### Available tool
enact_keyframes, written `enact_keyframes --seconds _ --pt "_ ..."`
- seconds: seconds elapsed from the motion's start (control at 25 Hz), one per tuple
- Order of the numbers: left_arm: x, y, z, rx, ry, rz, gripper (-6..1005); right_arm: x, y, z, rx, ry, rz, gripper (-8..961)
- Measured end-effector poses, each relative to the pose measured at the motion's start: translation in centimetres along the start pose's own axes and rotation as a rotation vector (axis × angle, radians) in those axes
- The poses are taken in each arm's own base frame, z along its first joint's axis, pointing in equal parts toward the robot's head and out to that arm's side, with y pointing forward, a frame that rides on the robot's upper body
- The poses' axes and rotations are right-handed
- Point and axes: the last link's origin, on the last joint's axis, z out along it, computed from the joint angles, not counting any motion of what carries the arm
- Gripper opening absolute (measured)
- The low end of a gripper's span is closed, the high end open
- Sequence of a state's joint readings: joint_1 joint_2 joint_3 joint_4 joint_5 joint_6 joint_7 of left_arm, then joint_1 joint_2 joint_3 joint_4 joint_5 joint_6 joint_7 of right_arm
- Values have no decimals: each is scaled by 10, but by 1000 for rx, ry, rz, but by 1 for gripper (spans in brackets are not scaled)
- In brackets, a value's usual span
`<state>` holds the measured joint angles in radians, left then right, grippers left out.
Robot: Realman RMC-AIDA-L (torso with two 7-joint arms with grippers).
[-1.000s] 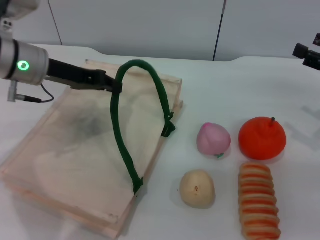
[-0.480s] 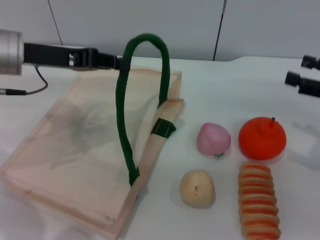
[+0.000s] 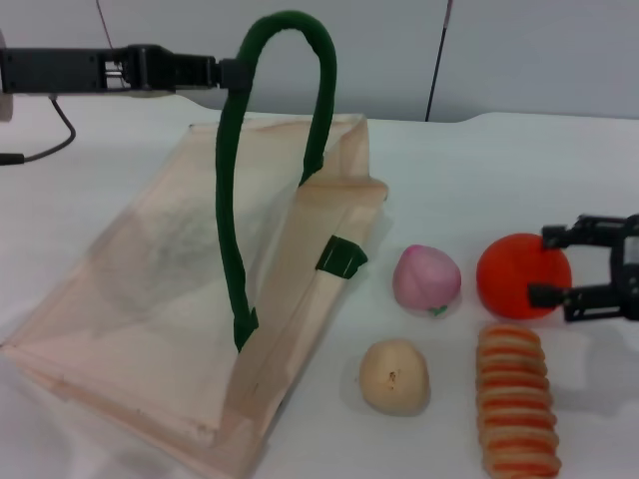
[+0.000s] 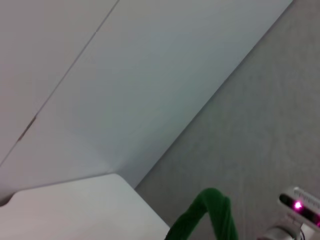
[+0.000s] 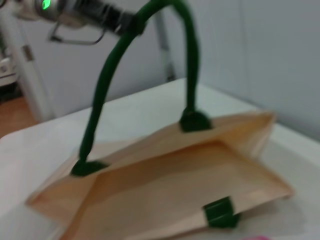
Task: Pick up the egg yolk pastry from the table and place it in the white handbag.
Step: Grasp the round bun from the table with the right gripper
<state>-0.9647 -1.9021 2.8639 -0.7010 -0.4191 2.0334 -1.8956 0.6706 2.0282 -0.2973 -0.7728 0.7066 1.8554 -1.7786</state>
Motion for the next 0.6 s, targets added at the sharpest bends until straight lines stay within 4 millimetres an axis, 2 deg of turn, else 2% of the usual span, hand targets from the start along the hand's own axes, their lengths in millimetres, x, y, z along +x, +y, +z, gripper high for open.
enact_keyframes --seconds 0.36,0.6 --pt "10 2 -7 4 45 19 122 -14 7 36 -143 143 -57 876" --pt "16 3 -11 12 64 25 122 -22 10 72 -197 273 -102 875"
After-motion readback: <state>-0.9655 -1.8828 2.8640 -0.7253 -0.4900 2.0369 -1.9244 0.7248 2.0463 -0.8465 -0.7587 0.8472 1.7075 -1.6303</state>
